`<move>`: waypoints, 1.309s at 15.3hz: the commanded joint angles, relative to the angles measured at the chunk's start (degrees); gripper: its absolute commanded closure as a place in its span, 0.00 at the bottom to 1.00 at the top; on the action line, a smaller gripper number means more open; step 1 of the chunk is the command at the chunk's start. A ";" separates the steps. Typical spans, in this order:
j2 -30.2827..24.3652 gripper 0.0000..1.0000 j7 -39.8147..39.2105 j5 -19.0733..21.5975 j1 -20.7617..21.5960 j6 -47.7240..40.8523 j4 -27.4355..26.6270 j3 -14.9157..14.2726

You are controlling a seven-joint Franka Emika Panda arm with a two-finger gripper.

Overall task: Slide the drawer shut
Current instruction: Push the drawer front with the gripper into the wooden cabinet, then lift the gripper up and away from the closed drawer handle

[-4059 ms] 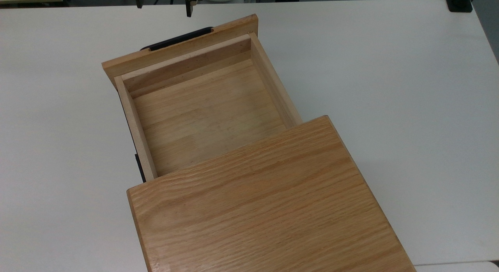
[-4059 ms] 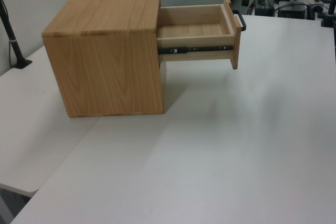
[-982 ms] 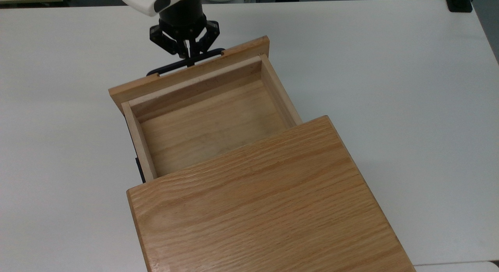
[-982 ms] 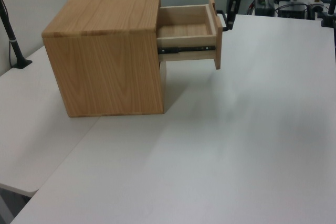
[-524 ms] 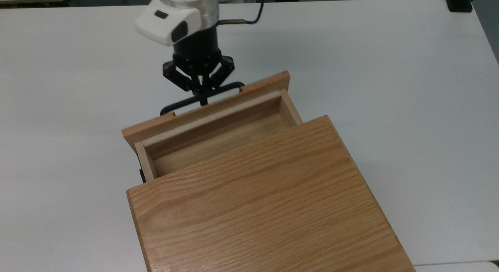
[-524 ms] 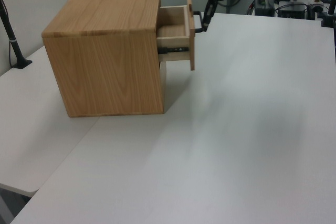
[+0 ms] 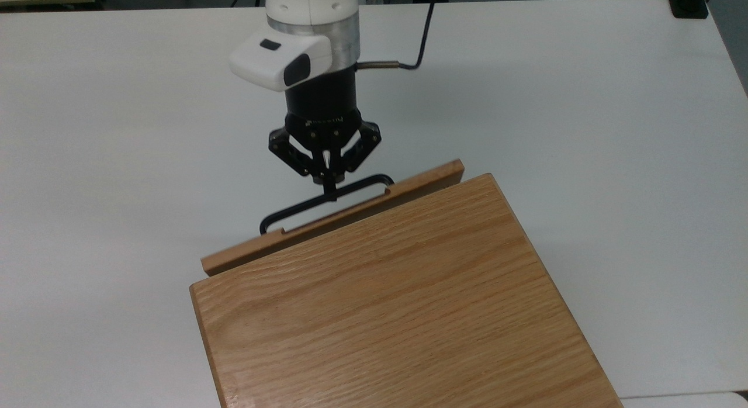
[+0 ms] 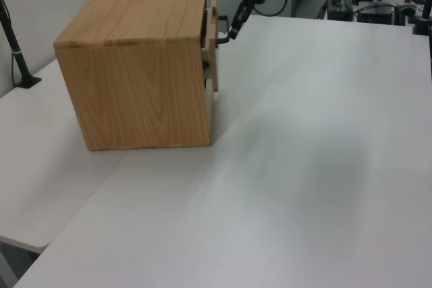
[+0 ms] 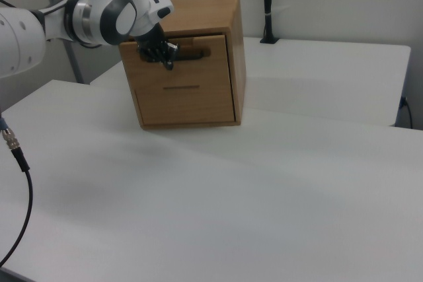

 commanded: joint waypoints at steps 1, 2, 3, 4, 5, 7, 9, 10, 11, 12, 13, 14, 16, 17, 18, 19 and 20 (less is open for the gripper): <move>3.33 1.00 3.92 -0.98 1.51 6.67 2.98 -0.61; 3.51 1.00 4.80 -1.51 1.51 8.08 2.98 -0.61; 3.69 1.00 5.07 -2.12 1.51 8.44 2.90 -0.61; 3.69 1.00 5.16 -2.13 1.51 8.45 2.90 -0.52; 3.60 1.00 5.16 -2.13 1.51 8.45 2.81 -0.52; 3.25 1.00 5.07 -2.30 1.43 8.27 2.55 -0.61; 1.68 1.00 5.07 -2.22 1.08 7.75 2.02 -0.52; 0.54 1.00 5.16 -2.21 1.08 6.96 0.36 -0.52; -1.04 1.00 4.90 -2.21 0.99 5.21 -0.87 -0.52; -2.53 1.00 4.55 -2.21 0.90 1.72 -1.49 -0.52; -4.12 1.00 3.50 -2.21 0.46 -3.11 -1.93 -0.52; -5.52 1.00 1.57 -2.13 0.37 -7.94 -1.94 -0.52; -8.16 1.00 0.33 -1.69 -0.15 -16.30 -1.94 -0.43; -9.57 1.00 0.32 -1.69 -0.50 -19.82 -2.11 -0.43; -11.23 1.00 0.06 -1.69 -0.51 -23.59 -2.90 -0.43; -13.25 1.00 0.32 -1.69 -0.59 -26.68 -4.12 -0.43; -15.01 1.00 0.85 -1.51 -0.86 -28.62 -5.18 -0.43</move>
